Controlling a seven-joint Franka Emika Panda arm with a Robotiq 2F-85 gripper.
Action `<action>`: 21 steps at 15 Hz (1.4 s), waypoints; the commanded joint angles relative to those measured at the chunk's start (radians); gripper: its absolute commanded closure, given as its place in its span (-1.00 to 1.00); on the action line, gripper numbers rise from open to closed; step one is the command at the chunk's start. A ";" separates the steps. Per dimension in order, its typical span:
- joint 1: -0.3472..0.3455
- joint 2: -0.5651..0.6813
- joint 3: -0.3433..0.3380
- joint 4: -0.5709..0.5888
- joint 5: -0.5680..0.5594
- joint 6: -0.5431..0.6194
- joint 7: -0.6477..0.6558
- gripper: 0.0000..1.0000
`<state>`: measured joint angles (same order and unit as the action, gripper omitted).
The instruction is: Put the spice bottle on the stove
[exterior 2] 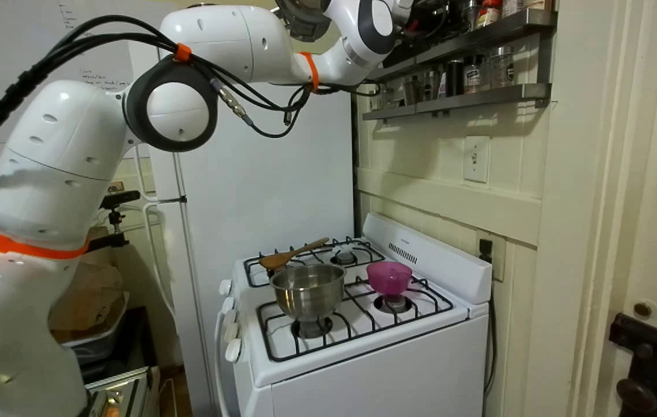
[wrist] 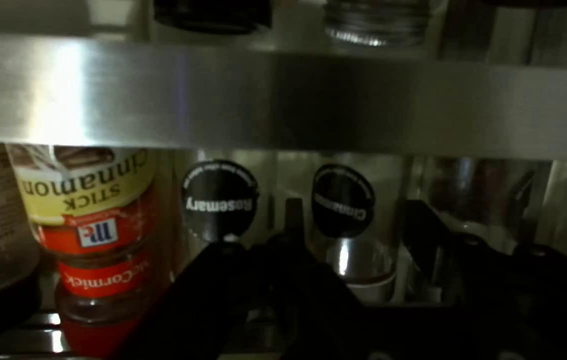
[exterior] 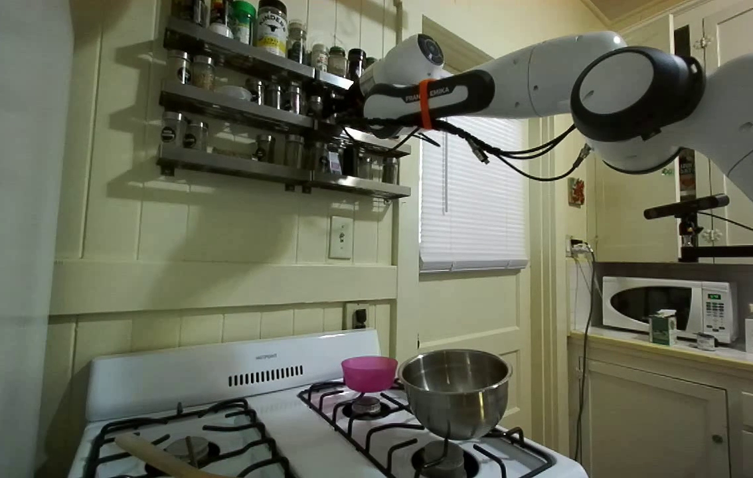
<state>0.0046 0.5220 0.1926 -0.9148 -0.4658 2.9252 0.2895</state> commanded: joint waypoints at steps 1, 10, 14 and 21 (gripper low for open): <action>-0.023 0.042 0.053 0.036 0.030 0.019 -0.058 0.35; -0.012 -0.013 0.068 0.015 0.004 -0.055 -0.055 0.53; -0.008 -0.053 0.061 -0.010 -0.007 -0.165 -0.076 0.53; 0.031 -0.097 0.018 0.010 -0.088 -0.309 -0.066 0.53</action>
<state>0.0138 0.4595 0.2428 -0.8979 -0.5047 2.6723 0.2087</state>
